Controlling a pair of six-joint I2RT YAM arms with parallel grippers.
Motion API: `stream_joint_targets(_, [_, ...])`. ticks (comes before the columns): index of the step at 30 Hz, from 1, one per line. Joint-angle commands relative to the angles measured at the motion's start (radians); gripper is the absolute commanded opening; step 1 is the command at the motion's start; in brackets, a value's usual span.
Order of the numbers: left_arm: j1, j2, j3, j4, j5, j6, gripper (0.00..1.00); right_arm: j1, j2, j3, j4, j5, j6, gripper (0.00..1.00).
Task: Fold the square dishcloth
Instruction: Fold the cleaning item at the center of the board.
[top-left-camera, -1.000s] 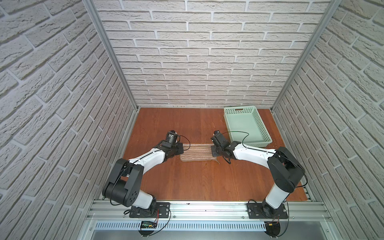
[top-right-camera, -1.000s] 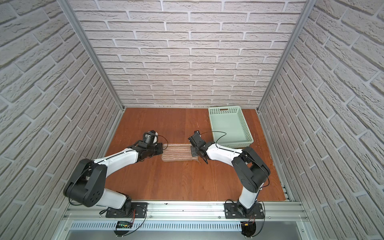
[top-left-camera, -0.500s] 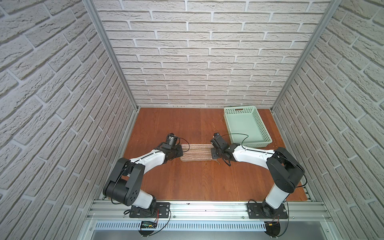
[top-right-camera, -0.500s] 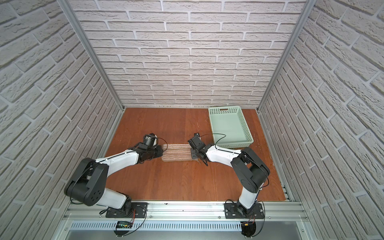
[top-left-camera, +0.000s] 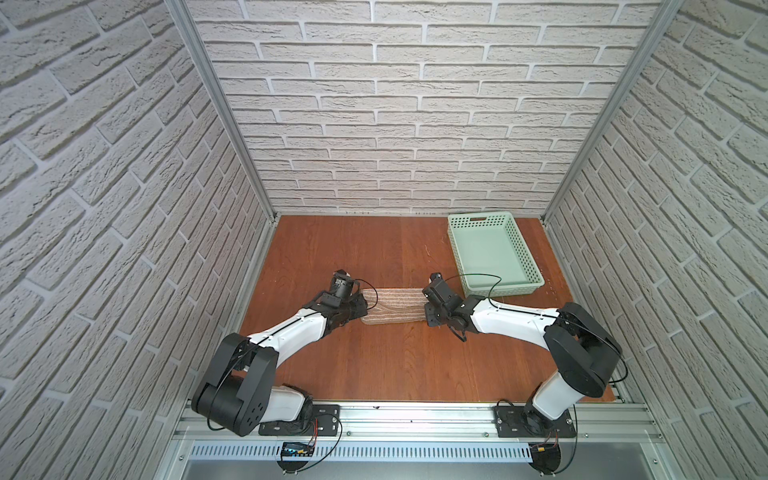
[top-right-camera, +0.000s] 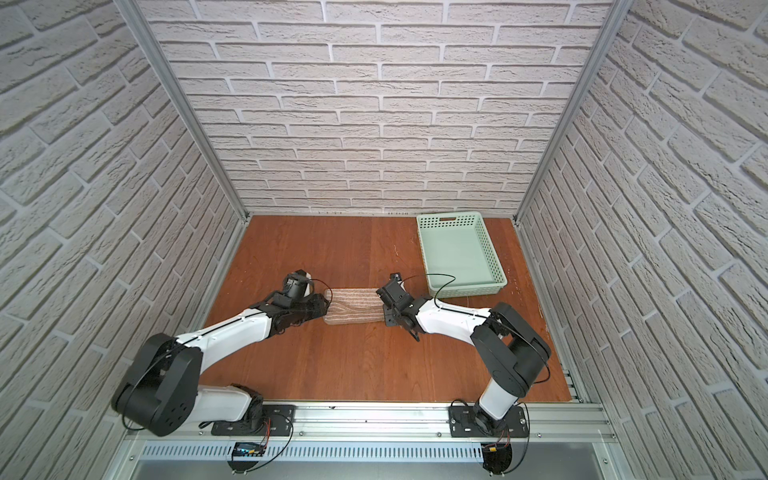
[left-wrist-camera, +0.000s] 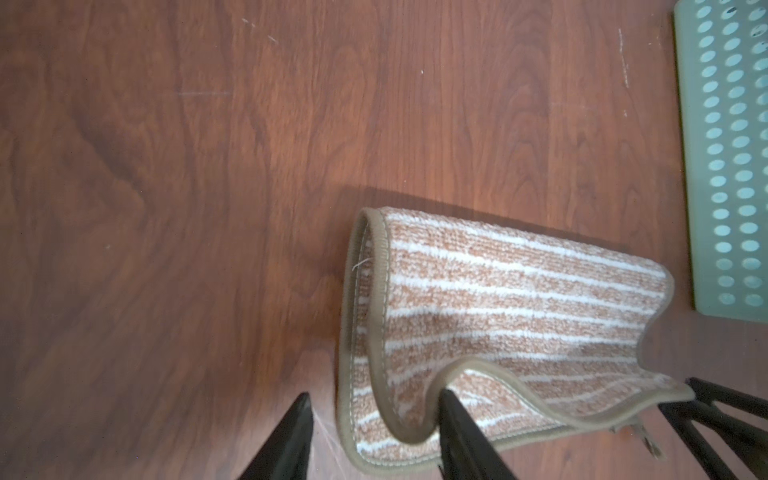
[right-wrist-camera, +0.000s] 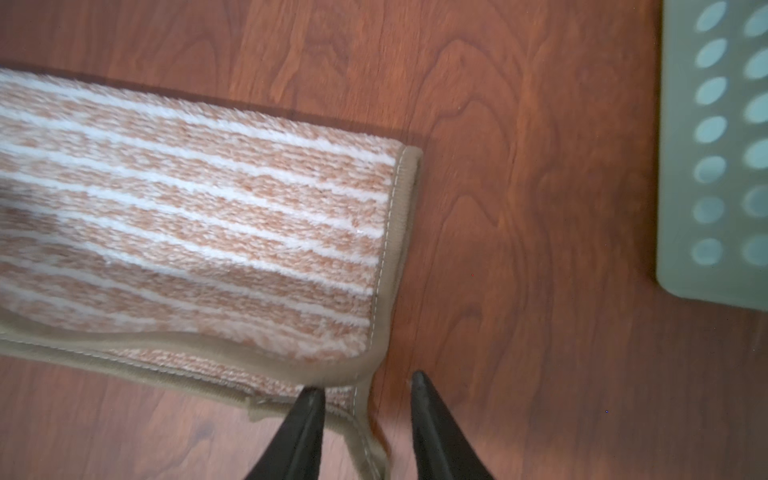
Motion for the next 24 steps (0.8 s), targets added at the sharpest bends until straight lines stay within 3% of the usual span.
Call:
stream_joint_targets(1, [-0.007, -0.067, -0.033, -0.051, -0.039, -0.034, 0.52, 0.017, -0.062, -0.035, -0.014, 0.036, 0.03, 0.39])
stream_joint_targets(12, [-0.013, -0.241, -0.064, -0.16, -0.102, -0.088, 0.54, 0.039, -0.168, -0.052, -0.061, 0.052, 0.083, 0.35])
stream_joint_targets(24, [-0.051, -0.24, -0.078, -0.18, -0.133, -0.086, 0.52, 0.039, -0.091, 0.11, -0.068, -0.03, 0.117, 0.26])
